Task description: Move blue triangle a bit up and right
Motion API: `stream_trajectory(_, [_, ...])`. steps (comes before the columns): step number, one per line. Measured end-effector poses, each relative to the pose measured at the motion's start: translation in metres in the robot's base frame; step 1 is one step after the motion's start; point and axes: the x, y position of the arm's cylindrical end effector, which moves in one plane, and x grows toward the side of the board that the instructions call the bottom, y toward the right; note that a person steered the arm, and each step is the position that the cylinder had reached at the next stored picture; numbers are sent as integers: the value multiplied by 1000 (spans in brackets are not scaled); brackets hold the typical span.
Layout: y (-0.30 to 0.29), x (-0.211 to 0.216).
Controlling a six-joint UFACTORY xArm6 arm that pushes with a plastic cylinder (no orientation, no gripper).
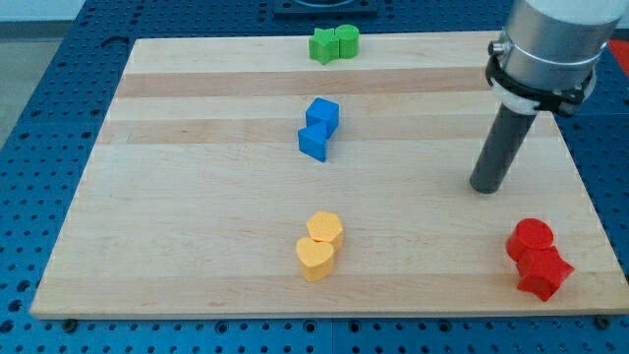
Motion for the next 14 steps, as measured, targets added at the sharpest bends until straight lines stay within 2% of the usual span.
stream_trajectory(2, [-111,-10])
stream_trajectory(4, [-164,-20])
stream_trajectory(6, [-184,-57])
stream_trajectory(7, [-186,-41])
stream_trajectory(8, [-215,-22])
stream_trajectory(9, [-273,-19])
stream_trajectory(10, [-302,-26])
stream_trajectory(14, [-232,-68])
